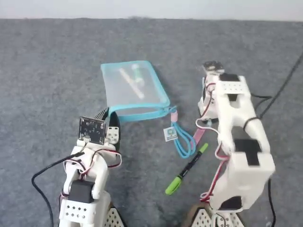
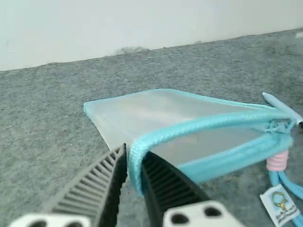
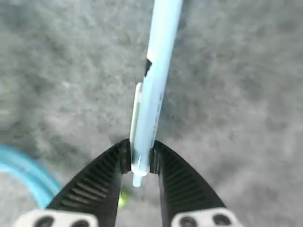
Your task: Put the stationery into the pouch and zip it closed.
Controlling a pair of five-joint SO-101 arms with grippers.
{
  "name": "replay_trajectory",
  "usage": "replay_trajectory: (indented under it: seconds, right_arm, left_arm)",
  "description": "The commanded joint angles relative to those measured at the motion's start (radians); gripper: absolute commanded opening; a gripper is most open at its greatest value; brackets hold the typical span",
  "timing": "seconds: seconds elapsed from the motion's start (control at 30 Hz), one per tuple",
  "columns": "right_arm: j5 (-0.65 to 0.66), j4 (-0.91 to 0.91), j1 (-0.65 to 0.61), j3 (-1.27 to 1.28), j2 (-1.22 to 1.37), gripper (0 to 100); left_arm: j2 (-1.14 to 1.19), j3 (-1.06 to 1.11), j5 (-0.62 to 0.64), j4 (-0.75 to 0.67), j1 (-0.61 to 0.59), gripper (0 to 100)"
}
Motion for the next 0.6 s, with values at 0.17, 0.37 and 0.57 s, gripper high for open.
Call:
replay_trajectory:
  seconds: [0.17,0.37,0.57]
  right_arm:
    - [0.029,0.081,0.019,0.146,-0.489,0.7]
    - [0.049,0.145,0.018,0.281,-0.782,0.7]
    - [0.101,0.321,-0.101,0.284,-1.038,0.7]
  left_arm:
    - [0.0,-0.004,0.014,-0.008,0.002,1]
    - [0.002,-0.004,0.014,-0.006,0.002,1]
    - [0.002,-0.004,0.014,-0.006,0.002,1]
